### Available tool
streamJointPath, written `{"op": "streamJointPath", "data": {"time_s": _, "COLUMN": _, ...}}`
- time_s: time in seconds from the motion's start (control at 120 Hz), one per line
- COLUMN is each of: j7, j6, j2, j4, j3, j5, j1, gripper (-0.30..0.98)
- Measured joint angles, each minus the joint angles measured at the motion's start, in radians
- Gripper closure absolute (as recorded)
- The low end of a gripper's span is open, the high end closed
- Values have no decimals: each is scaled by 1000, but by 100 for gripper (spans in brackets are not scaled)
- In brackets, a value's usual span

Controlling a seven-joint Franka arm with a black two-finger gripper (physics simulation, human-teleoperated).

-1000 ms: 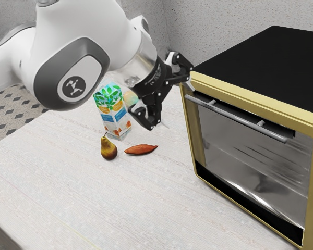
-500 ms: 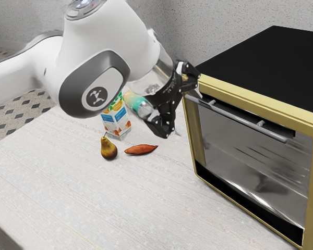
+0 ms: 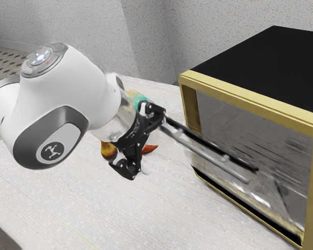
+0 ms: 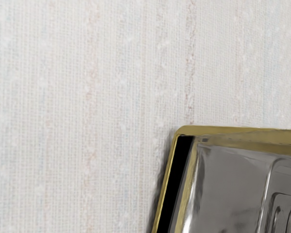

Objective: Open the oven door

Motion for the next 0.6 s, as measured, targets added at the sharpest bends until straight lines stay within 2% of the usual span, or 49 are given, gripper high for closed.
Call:
{"op": "streamJointPath", "data": {"time_s": 0.117, "j7": -9, "j6": 29, "j2": -186, "j4": -162, "j3": -125, "j5": -38, "j1": 159, "gripper": 0}}
{"op": "streamJointPath", "data": {"time_s": 0.15, "j7": -6, "j6": 34, "j2": -269, "j4": -216, "j3": -185, "j5": -86, "j1": 246, "gripper": 0}}
{"op": "streamJointPath", "data": {"time_s": 0.225, "j7": 18, "j6": 29, "j2": -458, "j4": -291, "j3": -336, "j5": -241, "j1": 498, "gripper": 0}}
{"op": "streamJointPath", "data": {"time_s": 0.267, "j7": 37, "j6": -32, "j2": -453, "j4": -193, "j3": -343, "j5": -288, "j1": 567, "gripper": 0}}
{"op": "streamJointPath", "data": {"time_s": 0.3, "j7": 71, "j6": -121, "j2": -360, "j4": -17, "j3": -309, "j5": -276, "j1": 589, "gripper": 1}}
{"op": "streamJointPath", "data": {"time_s": 0.317, "j7": 93, "j6": -166, "j2": -299, "j4": 72, "j3": -270, "j5": -261, "j1": 572, "gripper": 1}}
{"op": "streamJointPath", "data": {"time_s": 0.358, "j7": 153, "j6": -275, "j2": -143, "j4": 265, "j3": -118, "j5": -216, "j1": 435, "gripper": 0}}
{"op": "streamJointPath", "data": {"time_s": 0.4, "j7": 207, "j6": -374, "j2": -21, "j4": 382, "j3": -40, "j5": -186, "j1": 328, "gripper": 0}}
{"op": "streamJointPath", "data": {"time_s": 0.467, "j7": 286, "j6": -499, "j2": 93, "j4": 466, "j3": 8, "j5": -150, "j1": 226, "gripper": 0}}
{"op": "streamJointPath", "data": {"time_s": 0.525, "j7": 348, "j6": -579, "j2": 120, "j4": 485, "j3": 23, "j5": -137, "j1": 162, "gripper": 0}}
{"op": "streamJointPath", "data": {"time_s": 0.6, "j7": 419, "j6": -653, "j2": 128, "j4": 469, "j3": 30, "j5": -123, "j1": 139, "gripper": 0}}
